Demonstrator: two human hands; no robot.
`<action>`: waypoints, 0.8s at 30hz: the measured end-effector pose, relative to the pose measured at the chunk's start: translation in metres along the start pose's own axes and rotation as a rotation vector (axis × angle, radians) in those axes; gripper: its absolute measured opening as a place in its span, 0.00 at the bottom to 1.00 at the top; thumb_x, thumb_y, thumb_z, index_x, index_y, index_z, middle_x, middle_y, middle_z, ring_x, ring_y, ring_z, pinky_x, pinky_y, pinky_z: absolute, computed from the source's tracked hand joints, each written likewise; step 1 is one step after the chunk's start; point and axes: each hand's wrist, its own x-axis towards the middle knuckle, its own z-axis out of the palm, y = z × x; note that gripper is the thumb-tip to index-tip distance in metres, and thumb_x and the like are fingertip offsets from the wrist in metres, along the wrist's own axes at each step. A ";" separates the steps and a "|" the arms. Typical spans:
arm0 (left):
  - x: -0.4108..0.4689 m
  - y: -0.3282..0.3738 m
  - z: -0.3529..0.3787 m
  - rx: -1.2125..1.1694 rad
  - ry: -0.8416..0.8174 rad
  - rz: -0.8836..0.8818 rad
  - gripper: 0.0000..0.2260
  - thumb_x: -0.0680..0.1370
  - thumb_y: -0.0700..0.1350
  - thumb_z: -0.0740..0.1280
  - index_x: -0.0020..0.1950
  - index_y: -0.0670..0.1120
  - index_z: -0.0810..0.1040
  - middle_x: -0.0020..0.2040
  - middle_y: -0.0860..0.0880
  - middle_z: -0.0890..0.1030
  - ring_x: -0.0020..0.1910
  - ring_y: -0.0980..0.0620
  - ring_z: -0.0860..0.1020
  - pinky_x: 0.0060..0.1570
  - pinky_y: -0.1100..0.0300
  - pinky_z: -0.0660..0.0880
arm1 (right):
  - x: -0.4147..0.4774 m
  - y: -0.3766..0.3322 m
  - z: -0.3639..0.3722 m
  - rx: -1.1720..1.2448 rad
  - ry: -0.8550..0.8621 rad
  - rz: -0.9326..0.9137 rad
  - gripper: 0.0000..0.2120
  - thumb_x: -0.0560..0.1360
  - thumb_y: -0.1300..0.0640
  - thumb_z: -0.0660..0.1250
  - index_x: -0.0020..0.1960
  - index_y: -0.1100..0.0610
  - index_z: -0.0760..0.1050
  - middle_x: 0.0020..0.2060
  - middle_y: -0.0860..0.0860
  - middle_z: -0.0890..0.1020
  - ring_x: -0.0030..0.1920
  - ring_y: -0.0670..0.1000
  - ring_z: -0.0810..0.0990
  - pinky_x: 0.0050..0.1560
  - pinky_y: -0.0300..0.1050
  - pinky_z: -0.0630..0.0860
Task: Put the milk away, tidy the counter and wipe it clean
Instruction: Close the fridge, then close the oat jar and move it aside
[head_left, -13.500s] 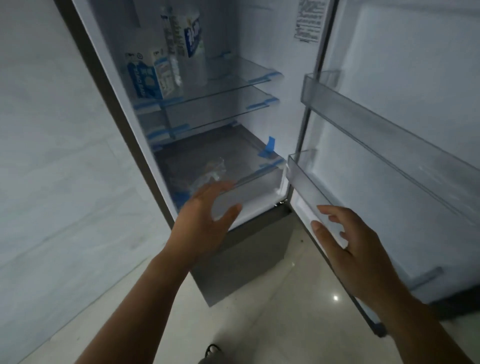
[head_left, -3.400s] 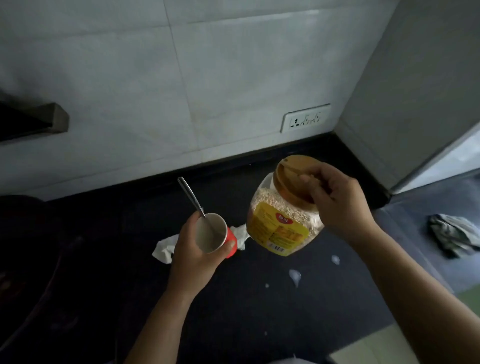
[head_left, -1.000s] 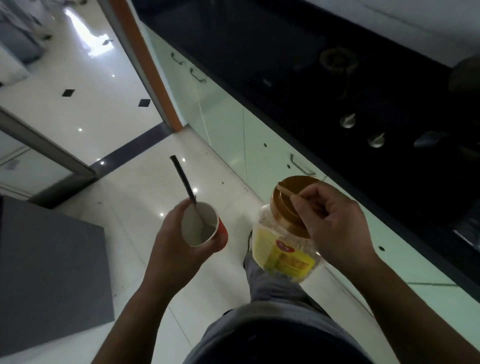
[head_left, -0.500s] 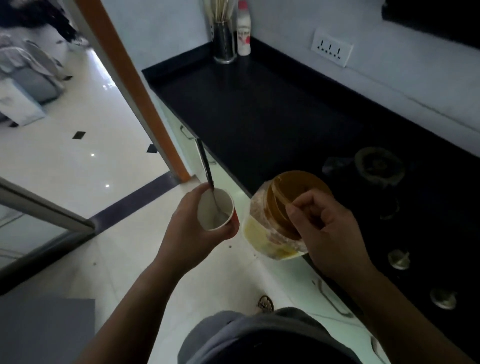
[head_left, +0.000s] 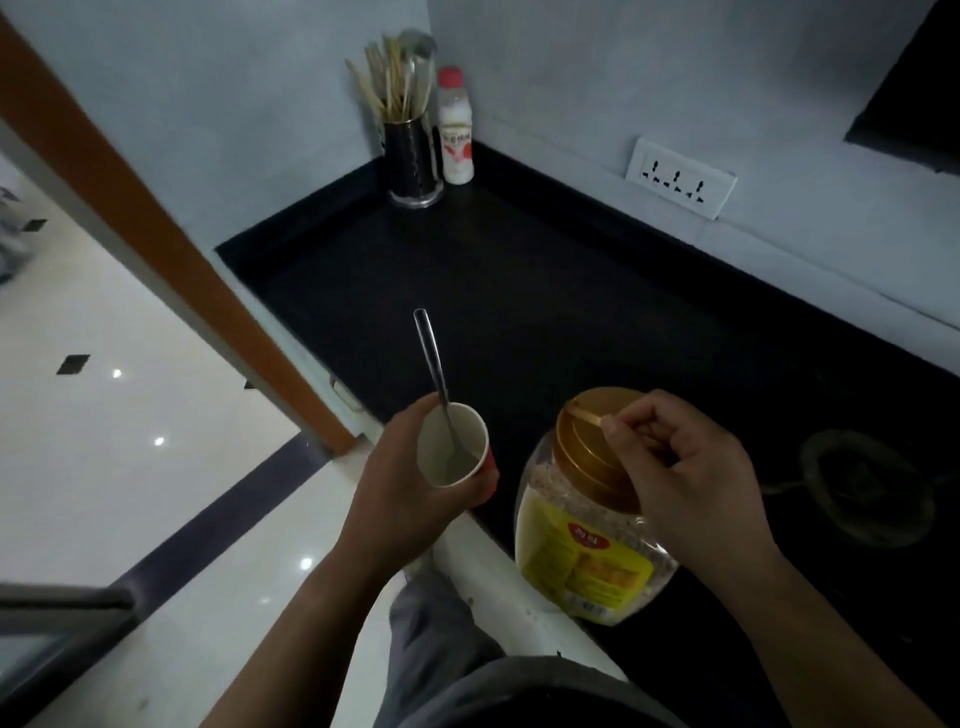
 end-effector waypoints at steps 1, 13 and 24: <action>0.024 -0.006 -0.010 -0.008 -0.030 0.018 0.30 0.65 0.50 0.77 0.59 0.64 0.64 0.55 0.62 0.71 0.54 0.65 0.71 0.47 0.69 0.67 | 0.015 -0.005 0.013 0.013 0.023 0.020 0.06 0.73 0.50 0.66 0.38 0.50 0.75 0.35 0.43 0.80 0.36 0.40 0.79 0.35 0.33 0.74; 0.235 -0.033 -0.100 0.003 -0.300 0.192 0.14 0.65 0.48 0.75 0.45 0.60 0.74 0.42 0.56 0.79 0.44 0.56 0.79 0.45 0.63 0.77 | 0.164 -0.062 0.114 0.042 0.260 0.178 0.06 0.69 0.51 0.71 0.38 0.50 0.74 0.32 0.48 0.80 0.33 0.45 0.80 0.36 0.48 0.79; 0.280 -0.024 -0.105 0.011 -0.342 0.206 0.17 0.66 0.38 0.76 0.40 0.57 0.73 0.46 0.67 0.77 0.44 0.66 0.77 0.43 0.77 0.70 | 0.233 -0.060 0.119 -0.013 0.388 0.190 0.08 0.72 0.50 0.69 0.36 0.49 0.74 0.32 0.46 0.80 0.37 0.41 0.79 0.33 0.42 0.76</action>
